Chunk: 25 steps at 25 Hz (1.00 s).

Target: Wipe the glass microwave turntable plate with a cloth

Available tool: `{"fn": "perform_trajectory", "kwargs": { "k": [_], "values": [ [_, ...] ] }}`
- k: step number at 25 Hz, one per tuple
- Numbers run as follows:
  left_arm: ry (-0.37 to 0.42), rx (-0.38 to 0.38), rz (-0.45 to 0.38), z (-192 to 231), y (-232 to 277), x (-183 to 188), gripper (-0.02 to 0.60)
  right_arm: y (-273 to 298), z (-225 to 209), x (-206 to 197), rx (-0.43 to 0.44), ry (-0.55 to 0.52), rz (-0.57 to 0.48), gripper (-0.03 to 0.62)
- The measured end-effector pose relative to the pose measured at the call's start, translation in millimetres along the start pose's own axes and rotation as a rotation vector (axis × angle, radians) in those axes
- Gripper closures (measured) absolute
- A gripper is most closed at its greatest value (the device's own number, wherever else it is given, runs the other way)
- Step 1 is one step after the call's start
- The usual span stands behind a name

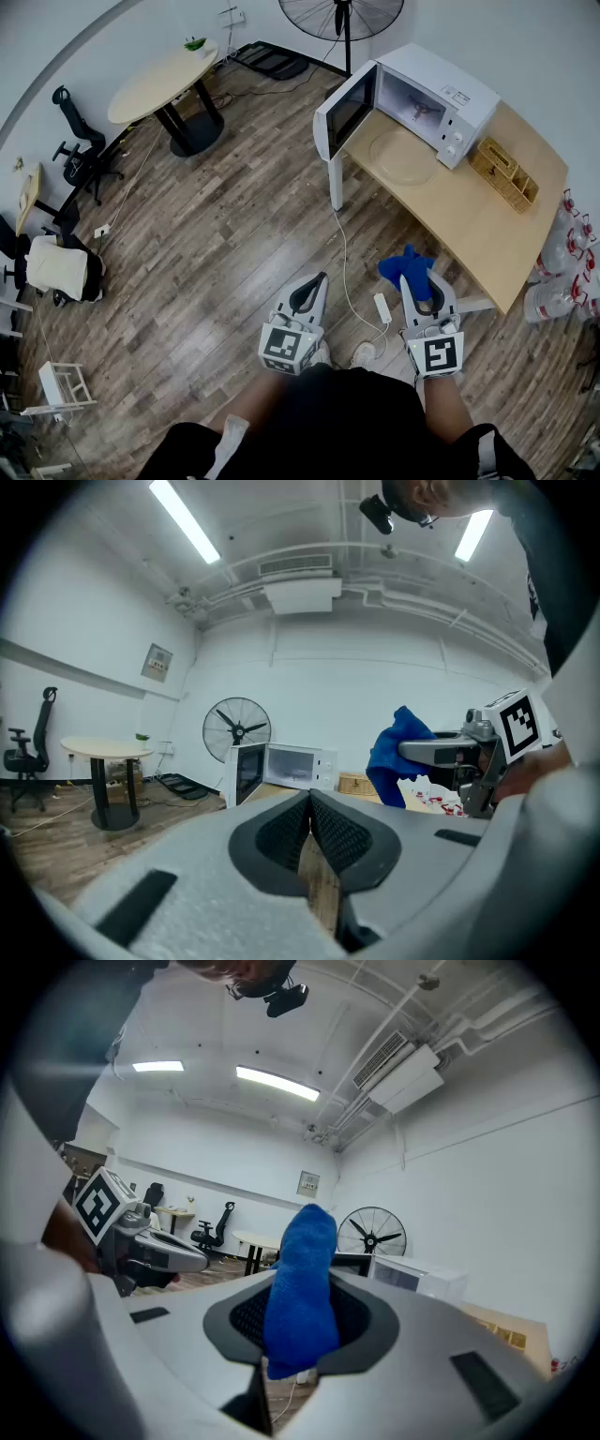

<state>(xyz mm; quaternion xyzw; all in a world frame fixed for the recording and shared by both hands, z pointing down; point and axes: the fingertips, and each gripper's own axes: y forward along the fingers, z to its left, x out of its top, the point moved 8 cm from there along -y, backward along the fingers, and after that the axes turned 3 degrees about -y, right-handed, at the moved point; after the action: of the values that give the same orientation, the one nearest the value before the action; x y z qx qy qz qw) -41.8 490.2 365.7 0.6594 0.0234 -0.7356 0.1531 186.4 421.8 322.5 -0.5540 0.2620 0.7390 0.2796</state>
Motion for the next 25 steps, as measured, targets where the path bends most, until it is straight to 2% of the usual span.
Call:
{"fn": "perform_trajectory", "kwargs": {
  "k": [8, 14, 20, 25],
  "values": [
    [0.015, -0.021, -0.030, 13.5, 4.2, 14.8, 0.575, 16.7, 5.8, 8.8, -0.001, -0.026, -0.009, 0.507],
    [0.017, -0.034, -0.037, 37.0, 7.7, 15.7, 0.575, 32.5, 11.6, 9.3, -0.033, 0.020, -0.027, 0.499],
    [0.037, -0.063, -0.050, 60.9, 13.3, 23.1, 0.575, 48.5, 21.3, 10.1, -0.070, 0.017, -0.029, 0.497],
    [0.041, -0.079, -0.049, 74.2, 32.3, 30.0, 0.575, 65.8, 13.7, 6.7, -0.090, 0.038, -0.021, 0.497]
  ]
}}
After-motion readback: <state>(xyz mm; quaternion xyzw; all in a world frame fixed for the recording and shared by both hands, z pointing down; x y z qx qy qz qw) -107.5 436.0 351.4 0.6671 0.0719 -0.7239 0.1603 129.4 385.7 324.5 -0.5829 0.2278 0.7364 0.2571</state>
